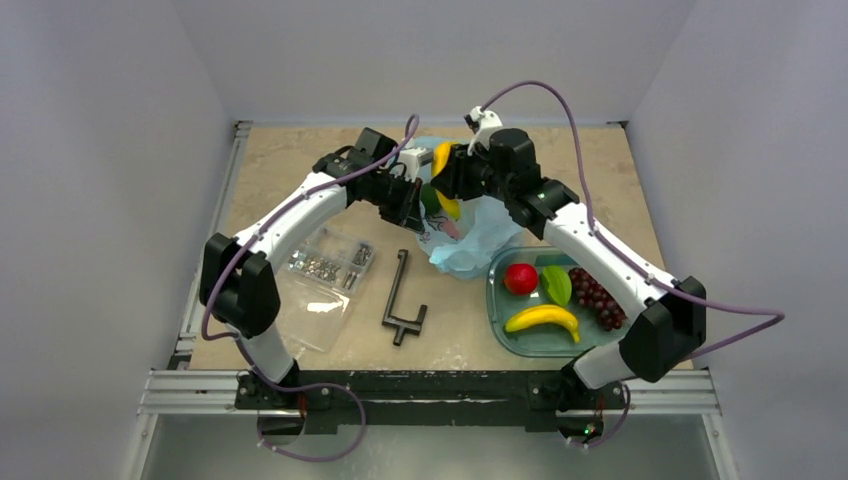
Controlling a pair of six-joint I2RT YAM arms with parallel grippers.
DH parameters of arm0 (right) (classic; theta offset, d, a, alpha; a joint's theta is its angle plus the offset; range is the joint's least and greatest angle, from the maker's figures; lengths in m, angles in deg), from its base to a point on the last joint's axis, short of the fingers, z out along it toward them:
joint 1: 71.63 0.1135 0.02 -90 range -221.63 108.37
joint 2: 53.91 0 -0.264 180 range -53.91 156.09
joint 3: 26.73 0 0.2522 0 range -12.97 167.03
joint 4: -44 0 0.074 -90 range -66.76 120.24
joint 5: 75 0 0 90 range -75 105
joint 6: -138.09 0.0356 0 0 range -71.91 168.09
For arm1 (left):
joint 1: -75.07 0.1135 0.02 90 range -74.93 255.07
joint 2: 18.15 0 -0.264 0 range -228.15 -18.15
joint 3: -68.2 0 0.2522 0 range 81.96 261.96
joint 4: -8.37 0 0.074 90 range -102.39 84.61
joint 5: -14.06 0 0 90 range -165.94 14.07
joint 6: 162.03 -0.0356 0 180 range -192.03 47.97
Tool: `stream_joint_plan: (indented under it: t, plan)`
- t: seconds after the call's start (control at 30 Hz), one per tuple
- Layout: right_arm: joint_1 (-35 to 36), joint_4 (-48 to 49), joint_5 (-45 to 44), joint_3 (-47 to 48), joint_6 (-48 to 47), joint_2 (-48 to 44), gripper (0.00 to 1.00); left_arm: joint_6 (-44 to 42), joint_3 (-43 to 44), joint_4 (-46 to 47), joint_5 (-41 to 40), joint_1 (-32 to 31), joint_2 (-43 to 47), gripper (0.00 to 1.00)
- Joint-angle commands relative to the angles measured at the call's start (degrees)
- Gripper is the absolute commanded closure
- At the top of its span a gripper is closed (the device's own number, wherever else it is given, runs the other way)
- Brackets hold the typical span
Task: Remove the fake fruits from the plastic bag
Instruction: Take out the fake fruit from the plastic bag, then place the fake fruit in the bin.
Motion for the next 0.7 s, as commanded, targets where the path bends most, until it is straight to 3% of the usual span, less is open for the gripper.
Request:
stream_joint_plan:
  t: [0.0,0.2,0.33,0.47,0.6,0.67]
  plan:
    - [-3.1,11.7,18.4,-4.3,5.6,-2.6,1.0,-0.3,2.1,0.5,1.2,0.3,0.2,1.0]
    - [-5.9,11.5,37.4,-5.5,9.6,-1.1,1.0,-0.7,2.0,0.4,-0.2,0.3,0.9,1.0]
    - [-5.9,5.1,42.4,-6.8,6.0,-5.1,1.0,-0.7,2.1,0.4,-0.1,0.2,1.2,1.0]
    - [-5.9,-7.9,41.9,-6.1,-3.2,-10.3,1.0,-0.6,2.0,0.5,0.1,0.3,1.3,1.0]
    - [-6.0,-20.9,33.4,-6.3,-11.9,-15.5,1.0,-0.6,2.0,0.4,0.3,0.2,1.3,1.0]
    - [-6.2,-22.4,27.6,-8.0,-12.5,-18.9,1.0,-0.6,2.0,0.4,0.4,0.3,1.4,1.0]
